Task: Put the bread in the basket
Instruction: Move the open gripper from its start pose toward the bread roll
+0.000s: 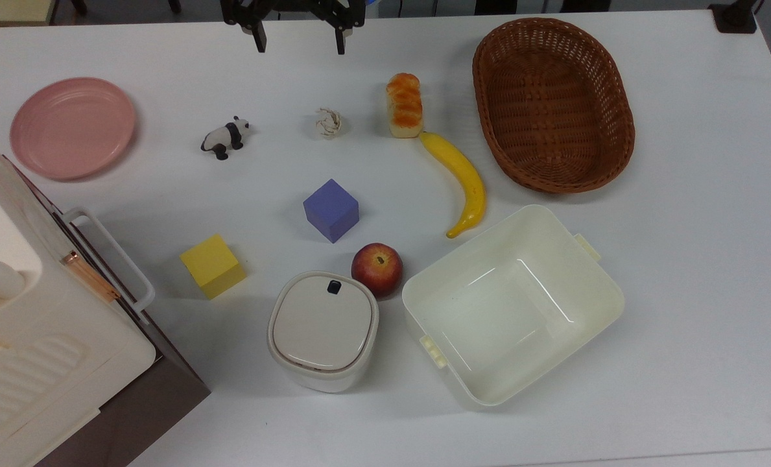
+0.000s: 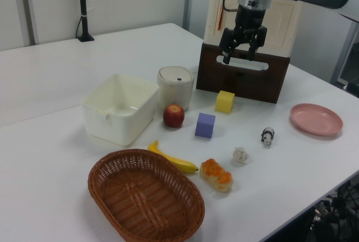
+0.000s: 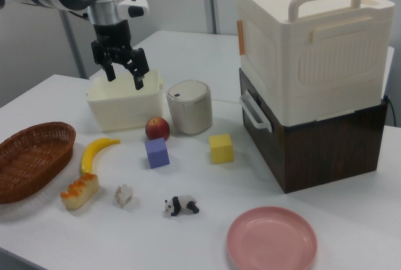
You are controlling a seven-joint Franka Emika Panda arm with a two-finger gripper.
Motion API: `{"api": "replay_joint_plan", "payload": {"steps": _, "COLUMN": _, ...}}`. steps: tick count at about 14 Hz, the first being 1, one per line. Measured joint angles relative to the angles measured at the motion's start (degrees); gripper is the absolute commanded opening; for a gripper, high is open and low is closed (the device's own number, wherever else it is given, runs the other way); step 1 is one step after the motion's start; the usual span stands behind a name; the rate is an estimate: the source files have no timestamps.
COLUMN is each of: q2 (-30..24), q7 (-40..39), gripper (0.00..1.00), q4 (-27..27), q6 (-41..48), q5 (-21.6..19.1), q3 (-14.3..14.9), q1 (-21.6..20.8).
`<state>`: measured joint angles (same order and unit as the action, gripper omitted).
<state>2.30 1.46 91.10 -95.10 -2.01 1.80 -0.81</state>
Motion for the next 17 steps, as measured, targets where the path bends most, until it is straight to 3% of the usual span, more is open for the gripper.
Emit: {"api": "replay_joint_plan", "payload": {"steps": 17, "q2": -0.6, "q7": 0.4, "gripper": 1.0, "q4": 0.2, "q6": 6.4, "q5": 0.0, "q3": 0.1, "q1": 0.0}}
